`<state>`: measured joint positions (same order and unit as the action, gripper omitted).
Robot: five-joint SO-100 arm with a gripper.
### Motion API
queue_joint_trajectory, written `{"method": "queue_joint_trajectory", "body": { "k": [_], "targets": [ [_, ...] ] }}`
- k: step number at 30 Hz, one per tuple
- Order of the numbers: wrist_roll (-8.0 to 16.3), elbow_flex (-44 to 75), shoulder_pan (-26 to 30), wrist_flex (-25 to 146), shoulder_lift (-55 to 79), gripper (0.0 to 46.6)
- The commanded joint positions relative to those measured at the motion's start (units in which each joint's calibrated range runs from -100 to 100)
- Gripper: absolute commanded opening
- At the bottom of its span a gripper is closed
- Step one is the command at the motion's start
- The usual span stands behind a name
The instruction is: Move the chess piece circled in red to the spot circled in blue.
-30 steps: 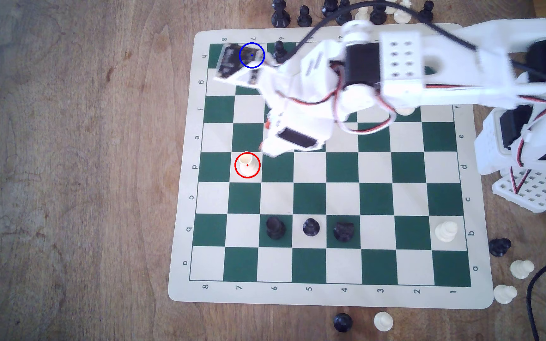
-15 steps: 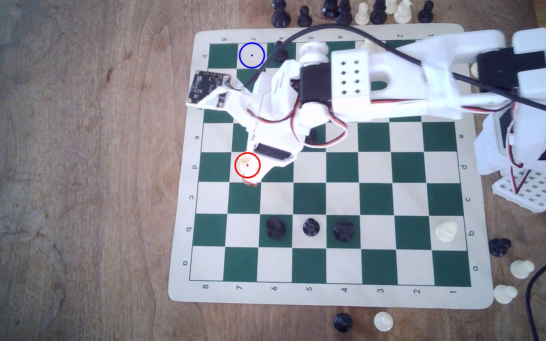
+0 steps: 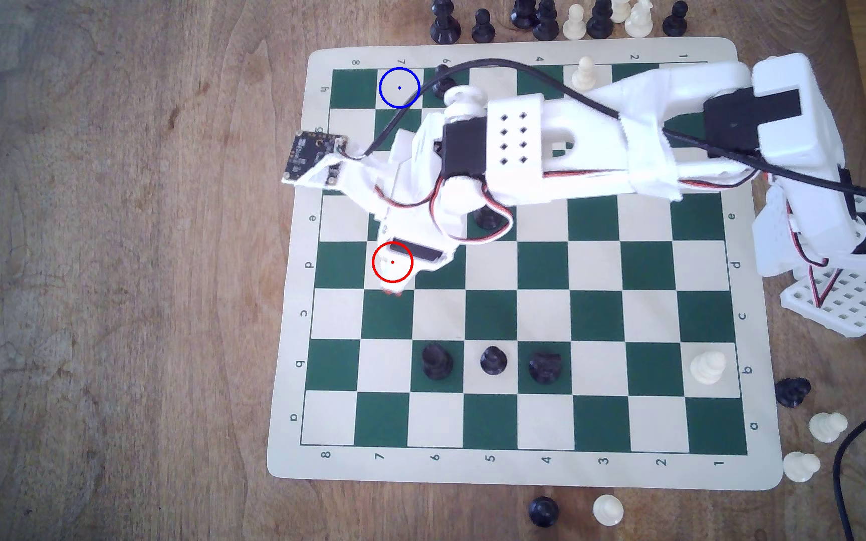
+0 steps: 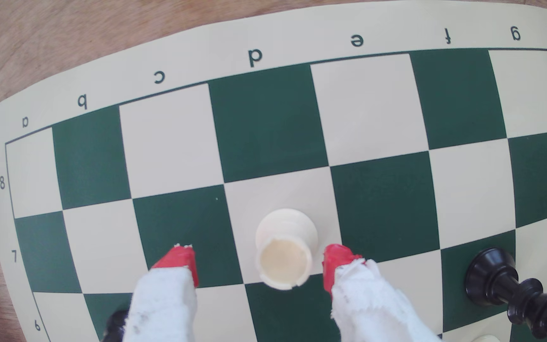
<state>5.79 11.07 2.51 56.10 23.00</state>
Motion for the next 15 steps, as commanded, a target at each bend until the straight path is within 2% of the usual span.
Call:
{"method": "queue_joint_trajectory", "body": {
  "k": [1,9,15],
  "targets": [
    [0.15,7.79,0.74,-0.57,0.26,20.7],
    [0.05,8.42,0.66,0.25,0.94,18.8],
    [-0.05,9.33,1.13,0.74,0.51,14.5]
  ]
}}
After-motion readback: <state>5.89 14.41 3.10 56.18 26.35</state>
